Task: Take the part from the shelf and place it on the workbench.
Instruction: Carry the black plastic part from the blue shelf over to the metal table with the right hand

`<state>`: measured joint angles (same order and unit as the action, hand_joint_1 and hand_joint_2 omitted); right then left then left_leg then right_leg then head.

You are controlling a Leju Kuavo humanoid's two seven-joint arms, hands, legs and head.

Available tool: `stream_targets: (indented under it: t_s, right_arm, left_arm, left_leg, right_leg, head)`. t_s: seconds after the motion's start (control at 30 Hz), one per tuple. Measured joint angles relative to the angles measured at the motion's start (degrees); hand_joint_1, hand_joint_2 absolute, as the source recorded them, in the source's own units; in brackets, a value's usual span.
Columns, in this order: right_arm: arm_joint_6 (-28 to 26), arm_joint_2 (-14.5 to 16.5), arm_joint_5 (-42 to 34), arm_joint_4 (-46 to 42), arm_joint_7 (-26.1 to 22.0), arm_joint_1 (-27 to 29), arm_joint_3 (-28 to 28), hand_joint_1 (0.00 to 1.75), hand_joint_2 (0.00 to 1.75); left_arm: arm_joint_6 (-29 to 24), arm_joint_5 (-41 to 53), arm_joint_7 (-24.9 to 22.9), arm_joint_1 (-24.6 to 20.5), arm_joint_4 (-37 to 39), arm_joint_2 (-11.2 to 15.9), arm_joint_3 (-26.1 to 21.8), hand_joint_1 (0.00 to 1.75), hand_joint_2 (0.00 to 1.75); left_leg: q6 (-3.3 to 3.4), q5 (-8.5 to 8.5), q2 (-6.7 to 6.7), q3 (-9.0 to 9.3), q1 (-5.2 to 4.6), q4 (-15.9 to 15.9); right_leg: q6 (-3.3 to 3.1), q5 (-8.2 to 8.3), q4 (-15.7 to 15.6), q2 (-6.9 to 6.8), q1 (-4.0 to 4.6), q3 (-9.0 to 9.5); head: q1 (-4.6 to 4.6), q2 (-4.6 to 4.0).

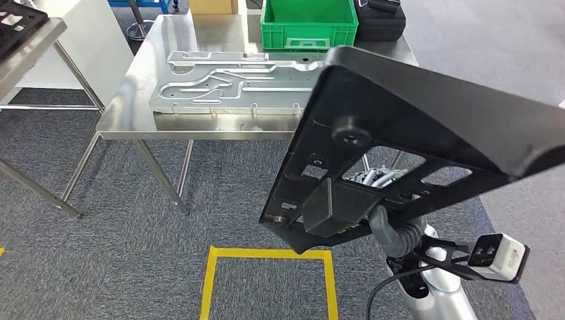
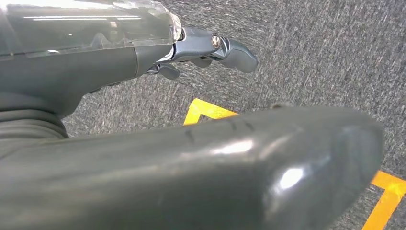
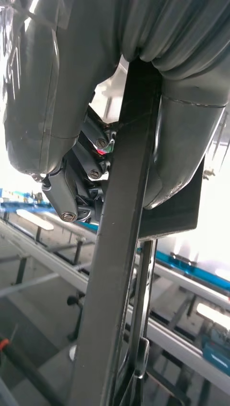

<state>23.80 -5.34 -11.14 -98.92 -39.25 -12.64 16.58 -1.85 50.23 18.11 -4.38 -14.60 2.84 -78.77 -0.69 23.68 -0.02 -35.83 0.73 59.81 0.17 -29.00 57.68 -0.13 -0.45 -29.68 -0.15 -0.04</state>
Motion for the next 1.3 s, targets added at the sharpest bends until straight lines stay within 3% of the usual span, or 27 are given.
stream_targets:
  t_s: [0.1, 0.17, 0.2, 0.27, 0.3, 0.33, 0.37, 0.43, 0.47, 0.5, 0.57, 0.67, 0.73, 0.8, 0.83, 0.87, 0.93, 0.97, 1.0, 1.17, 1.23, 1.3]
  right_arm:
    - [0.39, 0.22, -0.78, -0.43, -0.01, -0.1, -0.13, 1.66, 1.75]
    - [0.84, 0.31, -1.55, -0.44, 0.11, -0.34, -0.28, 1.66, 1.75]
    - [0.99, 0.32, -1.74, -0.43, 0.09, -0.47, -0.38, 1.66, 1.75]
    - [0.91, 0.34, -1.56, -0.32, -0.12, -0.61, -0.57, 1.66, 1.75]
    - [0.74, 0.34, -1.28, -0.25, -0.24, -0.58, -0.64, 1.66, 1.75]
    - [0.55, 0.34, -1.01, -0.18, -0.32, -0.55, -0.7, 1.66, 1.75]
    - [0.37, 0.34, -0.84, -0.14, -0.36, -0.54, -0.76, 1.66, 1.75]
    - [0.1, 0.34, -0.72, -0.12, -0.39, -0.68, -0.92, 1.66, 1.75]
    - [0.02, 0.34, -0.71, -0.13, -0.4, -0.81, -0.99, 1.66, 1.75]
    - [-0.01, 0.37, -0.7, -0.13, -0.4, -1.0, -1.04, 1.66, 1.75]
    - [0.03, 0.5, -0.72, -0.15, -0.4, -1.43, -1.09, 1.66, 1.75]
    - [0.05, 0.82, -0.81, -0.24, -0.4, -2.03, -1.13, 1.66, 1.75]
    - [-0.03, 1.11, -0.91, -0.28, -0.4, -2.41, -1.13, 1.66, 1.75]
    - [-0.16, 1.26, -0.95, -0.28, -0.4, -2.5, -1.14, 1.66, 1.75]
    - [-0.24, 1.27, -0.97, -0.28, -0.39, -2.46, -1.17, 1.66, 1.75]
    - [-0.29, 1.28, -1.0, -0.3, -0.39, -2.43, -1.22, 1.66, 1.75]
    - [-0.51, 1.28, -1.07, -0.38, -0.38, -2.4, -1.38, 1.66, 1.75]
    - [-0.67, 1.28, -1.11, -0.46, -0.41, -2.41, -1.51, 1.66, 1.75]
    - [-0.85, 1.28, -1.14, -0.62, -0.41, -2.39, -1.65, 1.66, 1.75]
    - [-0.65, 1.31, -2.13, -1.7, -0.43, -2.26, -2.45, 1.66, 1.75]
    - [-0.11, 1.4, -3.09, -1.96, -0.49, -2.16, -2.81, 1.66, 1.75]
    - [0.43, 1.59, -3.81, -2.02, -0.53, -1.75, -3.25, 1.66, 1.75]
  left_arm:
    - [-0.26, -0.31, -0.15, -0.11, 0.0, 0.0, 0.0, 0.0, 0.0]
    - [-0.46, -0.47, -0.13, -0.16, 0.0, 0.0, 0.0, 0.0, 0.0]
    - [-0.54, -0.54, -0.1, -0.21, 0.0, 0.0, 0.0, 0.0, 0.0]
    - [-0.6, -0.6, -0.02, -0.27, 0.0, 0.0, 0.0, 0.0, 0.0]
    - [-0.61, -0.6, 0.01, -0.25, 0.0, -0.01, 0.0, 0.0, 0.0]
    - [-0.62, -0.57, 0.03, -0.21, 0.0, -0.03, 0.0, 0.0, 0.0]
    - [-0.62, -0.54, 0.01, -0.18, 0.0, -0.07, 0.0, 0.0, 0.0]
    - [-0.62, -0.49, -0.06, -0.15, 0.0, -0.17, -0.01, 0.0, 0.0]
    - [-0.62, -0.48, -0.12, -0.2, 0.0, -0.24, -0.01, 0.0, 0.0]
    - [-0.63, -0.49, -0.21, -0.24, 0.0, -0.29, -0.02, 0.0, 0.0]
    - [-0.69, -0.56, -0.36, -0.35, 0.0, -0.32, -0.02, 0.0, 0.0]
    - [-0.74, -0.7, -0.37, -0.56, -0.01, -0.32, -0.02, 0.0, 0.0]
    - [-0.73, -0.77, -0.31, -0.66, 0.0, -0.34, -0.02, 0.0, 0.0]
    - [-0.72, -0.75, -0.25, -0.55, 0.0, -0.27, -0.02, 0.0, 0.0]
    - [-0.69, -0.67, -0.22, -0.46, 0.0, -0.25, -0.02, 0.0, 0.0]
    - [-0.64, -0.58, -0.2, -0.37, 0.0, -0.22, -0.02, 0.0, 0.0]
    - [-0.54, -0.34, -0.16, -0.33, -0.01, -0.12, -0.02, 0.0, 0.0]
    - [-0.47, -0.23, -0.16, -0.35, -0.01, -0.06, -0.02, 0.0, 0.0]
    - [-0.42, -0.11, -0.2, -0.43, -0.01, 0.01, -0.01, 0.0, 0.0]
    - [-0.33, 0.03, -0.36, -0.64, -0.02, 0.3, 0.0, 0.0, 0.0]
    - [-0.35, -0.06, -0.32, -0.77, -0.02, 0.36, 0.0, 0.0, 0.0]
    - [-0.38, -0.2, -0.28, -0.86, -0.02, 0.39, 0.0, 0.0, 0.0]
  left_leg:
    - [1.04, 0.58, -0.1, 0.5, -0.18, -0.8]
    - [1.79, 0.86, -0.08, 1.04, -0.09, -1.11]
    - [2.11, 1.06, -0.06, 1.33, -0.06, -1.2]
    - [2.56, 1.63, -0.07, 1.76, -0.21, -1.19]
    - [2.65, 1.95, -0.12, 2.07, -0.32, -1.18]
    - [2.69, 2.31, -0.21, 2.5, -0.43, -1.18]
    - [2.7, 2.72, -0.32, 3.09, -0.54, -1.18]
    - [2.62, 3.64, -0.54, 4.37, -0.71, -1.23]
    - [2.45, 4.06, -0.64, 4.83, -0.81, -1.24]
    - [2.22, 4.38, -0.67, 5.05, -0.83, -1.28]
    - [1.61, 4.77, -0.6, 5.28, -0.82, -1.57]
    - [0.63, 5.82, -0.35, 5.27, -0.83, -0.47]
    - [-0.01, 8.05, -0.32, 2.5, -0.55, 5.18]
    - [-0.6, 10.13, -0.31, -2.24, -0.17, 12.5]
    - [-0.87, 9.68, -0.3, -3.84, 0.03, 14.12]
    - [-1.12, 8.05, -0.29, -4.53, 0.24, 13.75]
    - [-1.46, 2.49, -0.19, -2.63, 0.62, 7.02]
    - [-1.51, 0.62, -0.16, -1.23, 0.59, 3.65]
    - [-1.29, -0.17, -0.13, -0.15, 0.52, 1.19]
    - [0.85, 1.22, -0.18, 0.99, 0.2, -0.66]
    - [1.54, 1.65, -0.07, 1.63, 0.32, -0.98]
    - [1.88, 2.28, 0.07, 2.22, 0.23, -1.02]
  right_leg:
    - [0.99, -0.71, -0.11, 0.09, -0.05, 0.32]
    - [1.58, -1.98, 2.11, 0.1, -0.24, -0.47]
    - [1.77, -3.27, 5.06, 0.11, -0.3, -2.0]
    - [1.96, -5.95, 13.11, 0.12, -0.3, -7.03]
    - [1.96, -6.27, 16.05, 0.12, -0.3, -9.29]
    - [1.86, -5.36, 17.0, 0.12, -0.28, -10.61]
    - [1.61, -3.23, 15.59, 0.12, -0.21, -10.73]
    - [0.57, 2.33, 8.38, 0.13, 0.2, -8.49]
    - [-0.02, 4.13, 4.95, 0.11, 0.48, -7.22]
    - [-0.45, 4.88, 2.69, 0.08, 0.73, -6.39]
    - [-0.89, 4.39, 1.34, 0.13, 0.99, -5.92]
    - [-1.3, 4.1, -0.33, 0.22, 0.36, -4.36]
    - [-1.58, 3.63, -1.03, 0.12, 0.21, -3.09]
    - [-1.66, 2.78, -0.99, 0.09, 0.19, -2.19]
    - [-1.59, 2.29, -0.92, 0.12, 0.14, -1.66]
    - [-1.46, 1.72, -0.82, 0.16, 0.06, -1.04]
    - [-0.97, 0.39, -0.53, 0.21, -0.17, 0.39]
    - [-0.61, -0.25, -0.33, 0.25, -0.18, 0.94]
    - [-0.27, -0.75, -0.14, 0.28, -0.16, 1.23]
    - [1.19, -2.22, 0.91, 0.24, -0.29, 1.02]
    - [1.63, -4.42, 6.52, 0.21, -0.41, -2.03]
    - [1.84, -6.57, 14.64, 0.2, -0.4, -7.52]
  head:
    - [0.03, 0.0]
    - [0.05, 0.0]
    - [0.06, 0.0]
    - [0.07, 0.0]
    - [0.07, 0.0]
    - [0.08, 0.0]
    - [0.08, 0.0]
    - [0.07, 0.0]
    - [0.01, 0.0]
    - [-0.03, 0.0]
    - [-0.14, 0.0]
    - [-0.22, 0.0]
    - [-0.32, 0.0]
    - [-0.36, 0.0]
    - [-0.37, 0.0]
    - [-0.35, 0.0]
    - [-0.36, 0.0]
    - [-0.38, 0.0]
    - [-0.44, 0.0]
    - [-0.37, 0.0]
    - [-0.31, 0.0]
    - [-0.31, 0.0]
